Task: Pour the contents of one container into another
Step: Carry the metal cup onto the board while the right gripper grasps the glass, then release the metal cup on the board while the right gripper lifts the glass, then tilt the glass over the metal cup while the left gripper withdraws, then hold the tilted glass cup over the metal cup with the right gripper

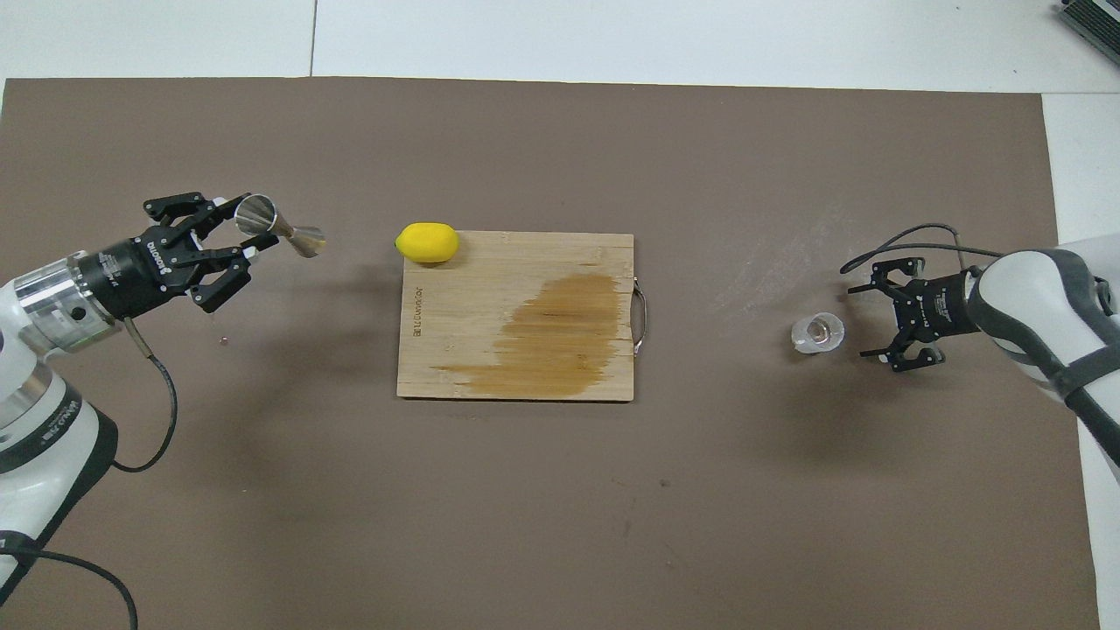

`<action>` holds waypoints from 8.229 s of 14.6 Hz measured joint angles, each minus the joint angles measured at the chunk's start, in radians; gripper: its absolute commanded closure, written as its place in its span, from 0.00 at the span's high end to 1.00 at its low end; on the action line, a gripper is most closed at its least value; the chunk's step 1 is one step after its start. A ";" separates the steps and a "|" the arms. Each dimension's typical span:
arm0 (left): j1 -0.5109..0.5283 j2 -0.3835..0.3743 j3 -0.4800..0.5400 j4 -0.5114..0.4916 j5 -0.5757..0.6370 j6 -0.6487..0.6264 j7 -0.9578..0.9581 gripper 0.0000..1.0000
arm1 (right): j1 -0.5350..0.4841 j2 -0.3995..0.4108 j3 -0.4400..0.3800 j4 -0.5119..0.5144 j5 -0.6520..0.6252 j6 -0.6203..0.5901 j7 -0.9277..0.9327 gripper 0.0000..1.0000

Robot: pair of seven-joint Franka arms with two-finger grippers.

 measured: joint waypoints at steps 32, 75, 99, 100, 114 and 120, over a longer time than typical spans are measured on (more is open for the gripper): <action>-0.728 0.145 -0.009 0.043 -0.749 0.553 0.378 0.00 | 0.072 -0.011 0.003 -0.073 0.167 0.026 0.087 0.97; -0.410 0.018 -0.080 0.227 0.168 0.436 0.221 1.00 | 0.514 -0.103 0.006 0.214 -0.176 0.042 0.853 0.39; -0.040 -0.015 -0.063 0.352 1.441 -0.065 0.925 1.00 | 0.697 0.004 0.006 0.323 -0.560 -0.014 1.021 0.38; -0.032 -0.024 -0.061 0.352 1.456 -0.069 0.981 1.00 | 0.702 0.004 0.006 0.323 -0.568 -0.014 1.021 0.38; -0.004 -0.144 -0.089 0.554 1.557 -0.418 1.151 1.00 | 0.739 0.004 0.006 0.324 -0.738 -0.010 1.024 0.38; -0.003 -0.144 -0.088 0.547 1.584 -0.447 1.138 1.00 | 0.750 0.004 0.006 0.324 -0.790 0.022 1.025 0.38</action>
